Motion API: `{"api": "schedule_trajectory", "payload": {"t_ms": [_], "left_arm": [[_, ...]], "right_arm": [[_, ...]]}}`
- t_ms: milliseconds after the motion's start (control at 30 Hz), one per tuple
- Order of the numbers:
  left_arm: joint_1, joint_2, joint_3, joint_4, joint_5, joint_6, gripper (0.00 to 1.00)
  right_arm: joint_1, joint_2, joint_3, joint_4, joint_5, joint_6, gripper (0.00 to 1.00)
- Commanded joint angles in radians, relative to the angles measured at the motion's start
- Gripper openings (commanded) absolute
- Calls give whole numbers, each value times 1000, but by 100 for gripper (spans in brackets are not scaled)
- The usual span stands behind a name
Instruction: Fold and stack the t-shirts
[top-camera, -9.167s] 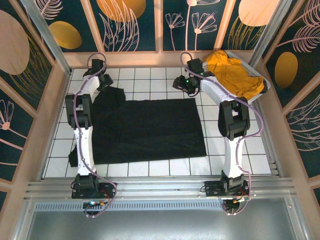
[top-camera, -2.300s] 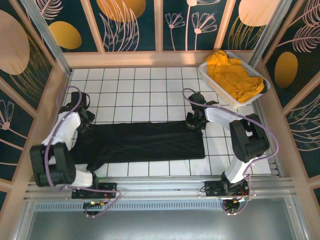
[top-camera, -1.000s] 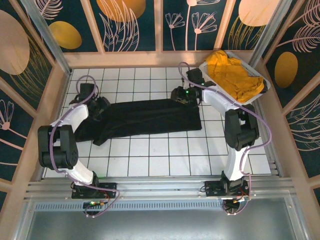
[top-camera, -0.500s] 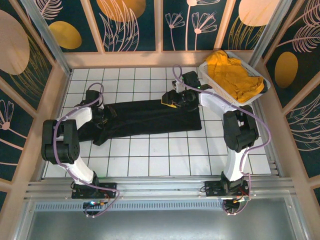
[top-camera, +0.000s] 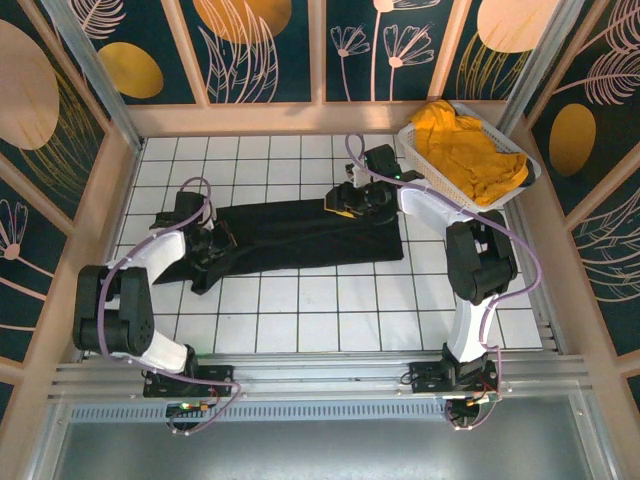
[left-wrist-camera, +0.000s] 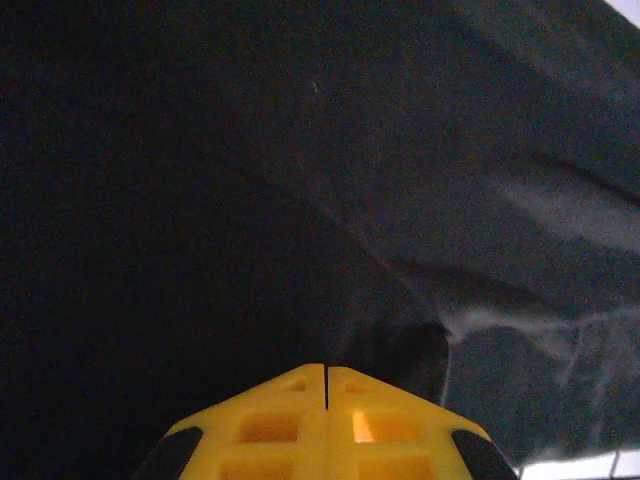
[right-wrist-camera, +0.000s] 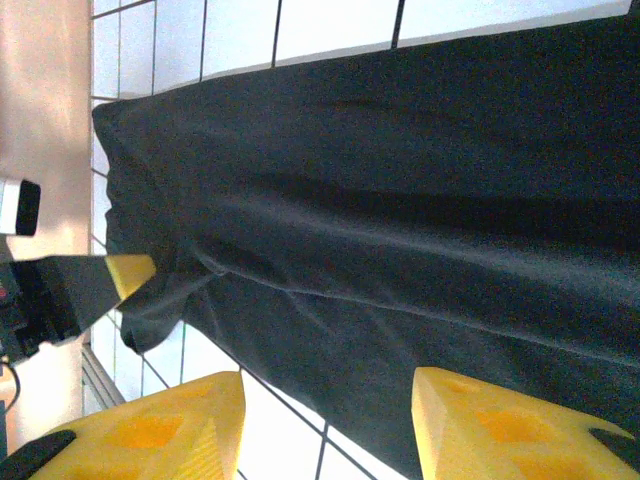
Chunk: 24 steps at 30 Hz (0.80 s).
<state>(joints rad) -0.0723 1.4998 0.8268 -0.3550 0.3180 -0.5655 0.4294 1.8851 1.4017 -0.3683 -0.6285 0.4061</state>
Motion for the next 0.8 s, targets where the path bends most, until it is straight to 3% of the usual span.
{"api": "schedule_trajectory", "payload": {"t_ms": [0, 133, 300, 500, 567, 767], "left_arm": [[-37, -49, -50, -73, 28, -84, 0], [-75, -72, -86, -87, 50, -110, 1], [-110, -58, -131, -44, 128, -137, 29], [-116, -54, -138, -53, 158, -144, 42], [-116, -90, -112, -102, 92, -140, 42], [-77, -229, -53, -273, -295, -205, 35]], "right_arm": [[-6, -7, -23, 11, 17, 14, 48], [-5, -12, -36, 5, 33, 19, 47], [-7, -12, -53, -9, 45, 16, 46], [-7, -18, -65, -18, 56, 9, 46], [-7, -24, -76, -15, 56, 11, 46], [-2, -74, -151, 77, -18, 7, 46]]}}
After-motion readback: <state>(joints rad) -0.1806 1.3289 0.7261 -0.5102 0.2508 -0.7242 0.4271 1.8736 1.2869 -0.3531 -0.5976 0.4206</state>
